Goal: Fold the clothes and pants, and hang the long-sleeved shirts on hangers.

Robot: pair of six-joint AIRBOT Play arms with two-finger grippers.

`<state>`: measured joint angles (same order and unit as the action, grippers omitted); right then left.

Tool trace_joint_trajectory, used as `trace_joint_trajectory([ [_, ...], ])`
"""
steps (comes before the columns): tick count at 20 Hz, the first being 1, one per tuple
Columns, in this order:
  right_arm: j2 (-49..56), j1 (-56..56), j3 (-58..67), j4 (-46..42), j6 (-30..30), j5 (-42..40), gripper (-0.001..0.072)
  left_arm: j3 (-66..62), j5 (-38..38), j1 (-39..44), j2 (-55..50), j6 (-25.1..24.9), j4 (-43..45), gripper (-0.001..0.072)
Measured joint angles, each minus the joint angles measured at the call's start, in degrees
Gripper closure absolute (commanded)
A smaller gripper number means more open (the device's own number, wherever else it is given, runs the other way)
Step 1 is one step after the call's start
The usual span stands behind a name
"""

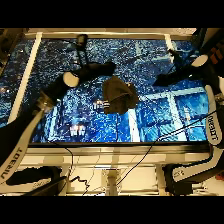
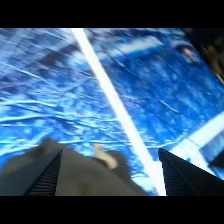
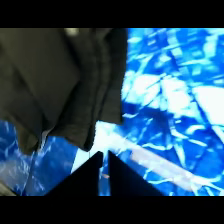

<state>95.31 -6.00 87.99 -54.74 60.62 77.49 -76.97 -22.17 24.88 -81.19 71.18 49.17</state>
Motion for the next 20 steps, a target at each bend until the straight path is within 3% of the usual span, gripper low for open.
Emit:
trace_joint_trajectory([
  [1,0.02,1.60,-1.36,-0.04,-1.51,-0.79,0.0060,0.00,-2.03,-1.49,0.50,0.66,0.37,0.0010],
  [2,0.07,3.65,-2.43,-0.17,-2.75,-1.95,0.0015,0.00,-3.61,-2.60,0.90,1.09,0.68,0.0016],
  [8,0.20,15.91,-4.79,-8.22,-5.07,-12.26,0.0029,0.00,-10.56,-5.18,1.70,3.34,1.31,0.0015],
  [16,1.33,22.40,-5.16,-18.25,2.64,-24.50,0.0030,0.00,-12.74,-5.62,1.81,3.61,1.38,0.0015],
  [19,2.03,21.97,-5.16,-21.62,9.51,-28.04,0.0031,0.00,-12.94,-5.64,1.81,3.61,1.38,0.0015],
  [20,2.27,21.22,-5.14,-22.03,12.37,-28.85,0.0083,0.00,-12.96,-5.64,1.81,3.61,1.38,0.0015],
])
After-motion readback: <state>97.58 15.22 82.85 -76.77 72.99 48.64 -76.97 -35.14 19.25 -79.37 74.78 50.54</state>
